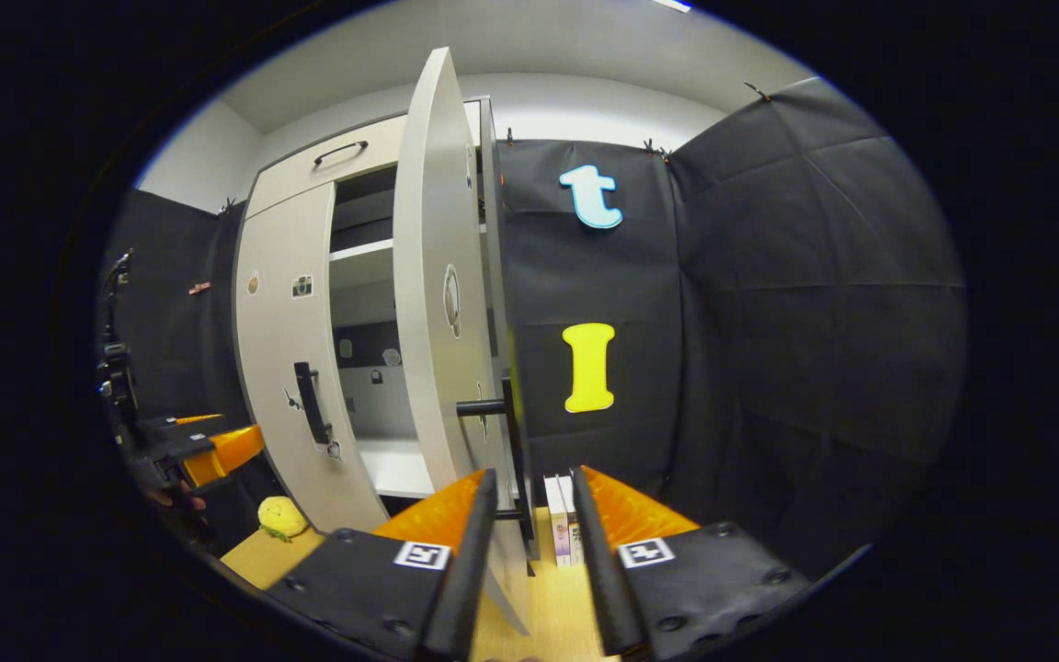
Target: Open the right door of the double-door shoe cabinet with the right hand, and open the left door with the left hand.
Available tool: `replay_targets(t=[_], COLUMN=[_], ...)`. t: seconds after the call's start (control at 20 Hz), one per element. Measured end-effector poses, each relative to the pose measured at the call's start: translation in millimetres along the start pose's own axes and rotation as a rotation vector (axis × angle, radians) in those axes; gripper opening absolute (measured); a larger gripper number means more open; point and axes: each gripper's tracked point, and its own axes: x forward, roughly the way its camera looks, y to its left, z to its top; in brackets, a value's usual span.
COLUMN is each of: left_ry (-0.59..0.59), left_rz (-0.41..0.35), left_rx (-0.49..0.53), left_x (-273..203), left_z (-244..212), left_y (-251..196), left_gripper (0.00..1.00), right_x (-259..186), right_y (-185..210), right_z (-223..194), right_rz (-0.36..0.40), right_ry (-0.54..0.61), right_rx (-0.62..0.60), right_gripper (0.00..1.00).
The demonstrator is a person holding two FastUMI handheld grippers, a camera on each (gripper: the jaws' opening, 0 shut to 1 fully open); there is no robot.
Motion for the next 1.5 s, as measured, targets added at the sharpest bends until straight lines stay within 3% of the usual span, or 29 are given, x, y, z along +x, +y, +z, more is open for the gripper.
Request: replay_targets(t=[0.1,0.45,0.55,0.6,0.7,0.75,0.85,1.05,1.3,1.4,1.45,1.5], left_ry=[-0.012,-0.018,-0.031,-0.027,-0.001,0.012,0.022,0.029,0.039,0.040,0.040,0.044], left_rz=[0.005,0.040,0.068,0.078,0.088,0.090,0.109,0.122,0.117,0.114,0.113,0.106], left_rx=[0.009,0.066,0.112,0.120,0.086,0.059,0.022,0.013,0.003,0.048,0.051,0.026], left_x=[22,99,117,125,138,143,152,158,158,159,160,159], left_z=[8,14,15,13,4,0,-5,-7,-18,-19,-17,-18], left_y=[2,7,12,15,17,19,24,23,22,22,22,22], left_gripper=[0.96,0.98,0.88,0.89,0.73,0.75,0.53,0.39,0.37,0.37,0.36,0.28], right_x=[-7,-27,-29,-30,-33,-33,-34,-36,-40,-43,-44,-45], right_y=[-5,-19,-25,-28,-33,-35,-39,-44,-43,-39,-36,-33], right_z=[0,-4,-3,-3,0,1,2,5,6,6,6,6], right_rz=[-0.018,-0.047,-0.058,-0.067,-0.080,-0.085,-0.095,-0.111,-0.113,-0.107,-0.103,-0.099], right_ry=[-0.008,-0.015,-0.016,-0.015,-0.022,-0.025,-0.028,-0.034,-0.041,-0.045,-0.045,-0.046], right_rx=[-0.001,0.011,0.005,0.001,-0.005,-0.006,-0.007,-0.019,-0.027,-0.025,-0.026,-0.029], right_gripper=[1.00,0.98,0.98,0.98,0.98,0.98,0.98,0.98,0.98,0.98,0.98,0.98])
